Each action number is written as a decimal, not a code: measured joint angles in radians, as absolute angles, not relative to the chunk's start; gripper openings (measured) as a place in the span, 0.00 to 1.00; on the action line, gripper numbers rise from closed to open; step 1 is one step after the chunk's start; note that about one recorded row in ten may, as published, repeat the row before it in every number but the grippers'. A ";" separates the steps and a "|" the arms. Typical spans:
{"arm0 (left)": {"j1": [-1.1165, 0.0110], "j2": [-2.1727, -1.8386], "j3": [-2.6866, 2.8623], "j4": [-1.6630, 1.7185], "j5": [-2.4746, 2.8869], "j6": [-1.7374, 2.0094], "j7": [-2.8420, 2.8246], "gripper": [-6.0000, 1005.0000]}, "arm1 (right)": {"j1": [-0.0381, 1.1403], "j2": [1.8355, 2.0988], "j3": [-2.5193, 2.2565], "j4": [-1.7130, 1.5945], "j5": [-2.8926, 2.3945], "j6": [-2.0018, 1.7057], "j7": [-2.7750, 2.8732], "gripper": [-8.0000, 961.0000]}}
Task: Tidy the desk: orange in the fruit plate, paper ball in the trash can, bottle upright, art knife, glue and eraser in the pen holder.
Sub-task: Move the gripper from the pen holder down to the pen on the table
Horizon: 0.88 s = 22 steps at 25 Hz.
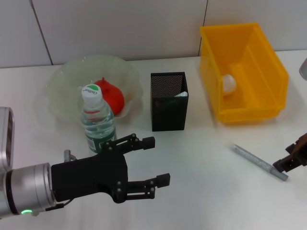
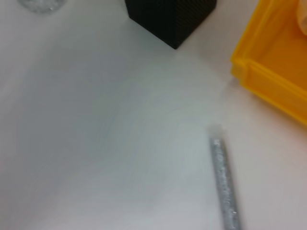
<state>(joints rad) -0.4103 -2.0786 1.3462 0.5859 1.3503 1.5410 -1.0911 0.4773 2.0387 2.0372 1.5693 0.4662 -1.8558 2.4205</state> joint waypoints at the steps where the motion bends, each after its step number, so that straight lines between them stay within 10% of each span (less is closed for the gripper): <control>1: -0.412 -2.079 1.349 0.586 1.350 1.541 -1.093 0.87 | 0.477 2.039 2.037 1.569 0.466 -1.856 2.421 0.56; 22: -0.415 -2.079 1.388 0.586 1.321 1.530 -1.092 0.87 | 0.598 2.030 2.030 1.366 0.333 -1.750 2.341 0.54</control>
